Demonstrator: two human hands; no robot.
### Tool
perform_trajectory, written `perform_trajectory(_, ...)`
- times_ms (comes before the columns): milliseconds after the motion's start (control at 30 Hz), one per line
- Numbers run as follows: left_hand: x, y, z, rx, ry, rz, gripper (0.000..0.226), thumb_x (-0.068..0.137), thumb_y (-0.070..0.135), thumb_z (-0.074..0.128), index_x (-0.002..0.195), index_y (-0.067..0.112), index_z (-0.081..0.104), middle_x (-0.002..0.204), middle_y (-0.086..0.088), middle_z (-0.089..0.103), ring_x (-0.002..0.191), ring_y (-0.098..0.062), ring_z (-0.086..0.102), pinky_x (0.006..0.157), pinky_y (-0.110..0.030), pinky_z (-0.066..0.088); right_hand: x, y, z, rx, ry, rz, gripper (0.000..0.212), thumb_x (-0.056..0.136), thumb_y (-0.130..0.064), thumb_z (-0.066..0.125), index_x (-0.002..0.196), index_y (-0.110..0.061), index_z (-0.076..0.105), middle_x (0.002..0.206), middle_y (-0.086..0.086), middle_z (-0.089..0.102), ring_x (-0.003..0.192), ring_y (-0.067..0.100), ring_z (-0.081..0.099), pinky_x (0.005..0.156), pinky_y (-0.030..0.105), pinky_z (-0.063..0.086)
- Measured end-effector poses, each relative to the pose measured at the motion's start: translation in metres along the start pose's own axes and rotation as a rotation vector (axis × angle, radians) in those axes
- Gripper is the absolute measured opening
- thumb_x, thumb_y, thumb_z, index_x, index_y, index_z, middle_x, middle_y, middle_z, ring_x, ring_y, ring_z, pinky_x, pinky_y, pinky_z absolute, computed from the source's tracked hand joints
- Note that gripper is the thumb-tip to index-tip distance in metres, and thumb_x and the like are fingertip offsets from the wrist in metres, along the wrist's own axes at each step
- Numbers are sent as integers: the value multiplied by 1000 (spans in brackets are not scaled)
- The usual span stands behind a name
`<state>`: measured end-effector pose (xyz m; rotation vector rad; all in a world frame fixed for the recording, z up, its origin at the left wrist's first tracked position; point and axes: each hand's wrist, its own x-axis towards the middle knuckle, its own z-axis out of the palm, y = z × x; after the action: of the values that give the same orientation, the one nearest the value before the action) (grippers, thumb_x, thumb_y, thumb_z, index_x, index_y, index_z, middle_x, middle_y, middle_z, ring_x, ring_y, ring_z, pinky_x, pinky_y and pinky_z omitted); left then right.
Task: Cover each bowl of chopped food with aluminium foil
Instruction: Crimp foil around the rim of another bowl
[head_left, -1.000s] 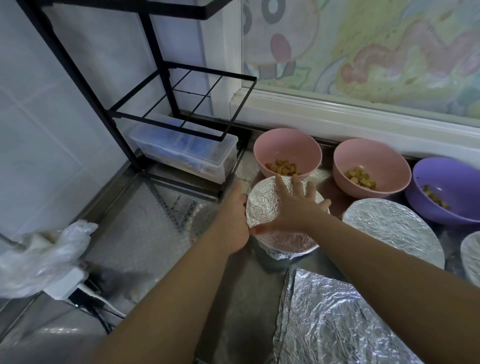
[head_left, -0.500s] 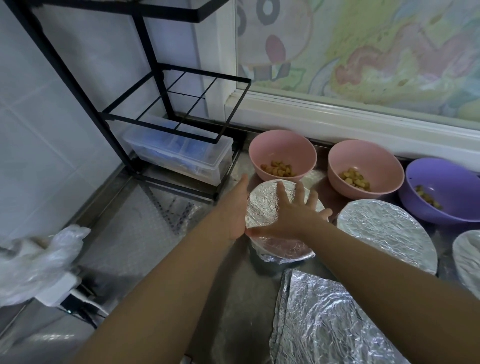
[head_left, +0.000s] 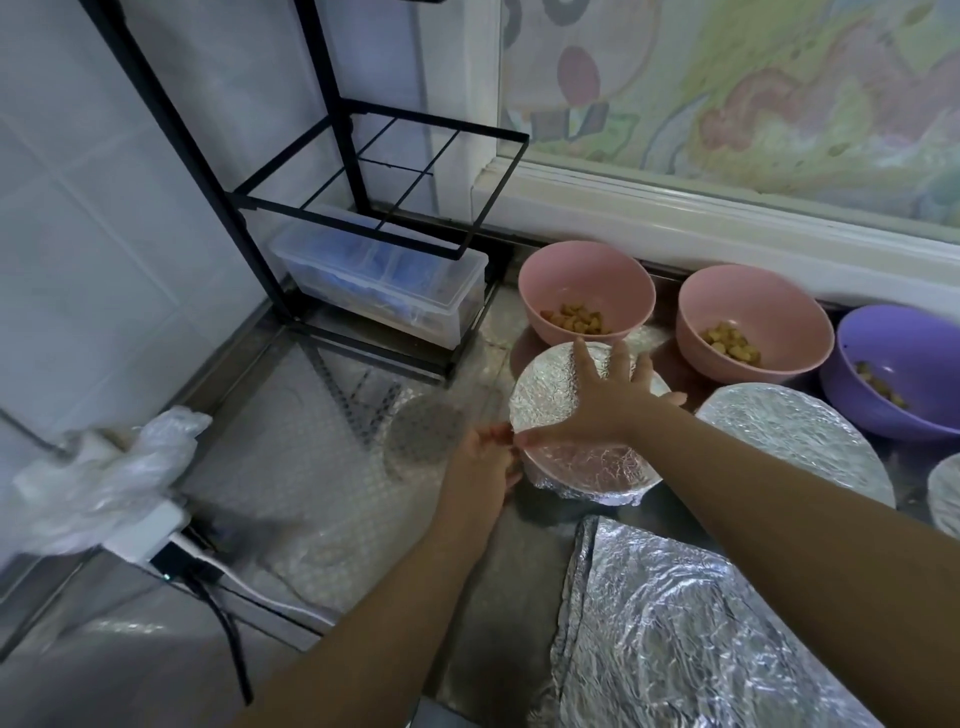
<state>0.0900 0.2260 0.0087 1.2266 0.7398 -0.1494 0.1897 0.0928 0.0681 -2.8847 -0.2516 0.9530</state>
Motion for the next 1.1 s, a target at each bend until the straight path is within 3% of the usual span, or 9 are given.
perform_trajectory(167,-3,-15,-12,200,-110,150,32,76,9,72,95,34,63,96,-5,73,87,-28,71,92,-57,54,1,0,0,-17,-10,3,154,42,-102,57,153,-39,-30,161,11,-38,149,46,-25,108,84,3)
perform_trajectory(267,-9,-14,-15,208,-178,143,42,71,20,80,107,22,60,101,-2,71,96,-24,71,95,-51,55,2,0,1,-11,-13,-2,153,43,-102,57,152,-39,-30,160,11,-38,148,47,-26,107,84,2)
perform_trajectory(400,-12,-12,-13,-69,-330,12,37,86,0,72,119,3,57,118,-15,68,113,-25,67,102,-36,52,4,2,3,-6,-7,-7,153,43,-103,57,151,-41,-31,160,10,-40,148,47,-27,107,85,2)
perform_trajectory(500,-12,-12,-14,-212,-315,-99,31,88,-10,64,114,3,56,111,-14,65,106,-24,66,100,-34,53,4,2,4,-2,-1,-13,153,43,-103,57,152,-41,-31,159,9,-41,148,46,-27,107,84,2)
perform_trajectory(667,-8,-13,-18,-141,-308,-102,18,90,-8,63,101,7,62,90,-5,66,86,-13,67,99,-34,53,5,2,3,-1,-6,-14,152,45,-102,57,152,-40,-31,159,10,-41,148,47,-27,107,84,2)
perform_trajectory(833,-3,-9,-19,80,-294,17,10,90,-2,67,93,8,66,81,-2,70,83,-13,65,88,-25,55,5,3,4,-9,-5,-10,152,43,-103,55,152,-40,-31,160,10,-40,148,46,-27,107,84,3)
perform_trajectory(933,6,-5,-26,368,-285,193,8,88,8,73,87,16,70,83,-1,74,81,-17,67,87,-32,55,5,3,5,-5,-3,-17,153,44,-103,55,152,-39,-30,160,10,-40,148,46,-27,107,84,3)
perform_trajectory(1000,12,2,-29,591,-277,306,6,86,18,78,88,18,72,84,3,74,79,-14,69,82,-28,53,4,3,5,-4,0,-17,152,44,-103,56,153,-39,-29,160,11,-39,148,46,-27,107,84,3)
perform_trajectory(1100,22,14,-32,829,-283,466,22,80,32,82,88,14,73,87,1,72,78,-11,66,74,-23,48,3,2,5,-6,6,-18,152,44,-103,55,153,-38,-29,161,11,-38,148,47,-26,108,84,3)
